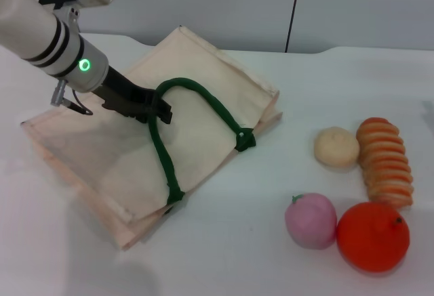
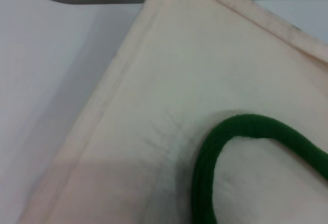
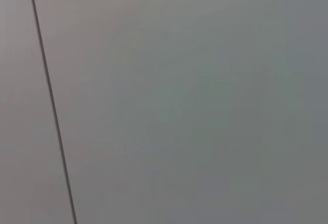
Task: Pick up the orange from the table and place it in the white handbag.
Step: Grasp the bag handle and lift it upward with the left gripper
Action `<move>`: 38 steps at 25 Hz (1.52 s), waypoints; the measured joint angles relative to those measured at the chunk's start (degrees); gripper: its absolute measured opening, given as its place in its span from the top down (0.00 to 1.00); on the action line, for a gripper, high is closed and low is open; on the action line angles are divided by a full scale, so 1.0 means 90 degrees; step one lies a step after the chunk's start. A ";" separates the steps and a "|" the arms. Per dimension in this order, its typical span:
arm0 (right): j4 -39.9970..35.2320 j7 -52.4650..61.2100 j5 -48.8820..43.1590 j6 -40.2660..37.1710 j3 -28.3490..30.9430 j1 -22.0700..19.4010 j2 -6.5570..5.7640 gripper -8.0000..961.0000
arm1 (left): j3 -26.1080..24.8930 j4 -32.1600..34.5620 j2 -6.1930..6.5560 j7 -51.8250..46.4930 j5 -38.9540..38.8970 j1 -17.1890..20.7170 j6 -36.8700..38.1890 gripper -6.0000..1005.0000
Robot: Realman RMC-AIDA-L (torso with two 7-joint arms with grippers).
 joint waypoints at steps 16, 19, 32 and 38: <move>0.0060 0.0000 0.0000 0.0066 0.0000 0.0083 -0.0010 0.13 | 0.0000 0.0098 0.0005 -0.0076 0.0193 -0.0007 -0.0004 0.48; 0.0059 0.0000 0.0000 0.0068 0.0000 0.0100 -0.0008 0.13 | 0.0000 0.0098 0.0005 -0.0077 0.0201 -0.0009 -0.0009 0.48; 0.0118 0.0000 0.0000 0.0068 0.0000 0.0116 -0.0006 0.13 | 0.0006 0.0098 -0.0004 -0.0082 0.0265 0.0007 -0.0065 0.49; 0.0118 0.0000 0.0000 0.0068 0.0000 0.0115 -0.0010 0.13 | 0.0004 0.0122 -0.0015 -0.0082 0.0418 -0.0013 -0.0068 0.58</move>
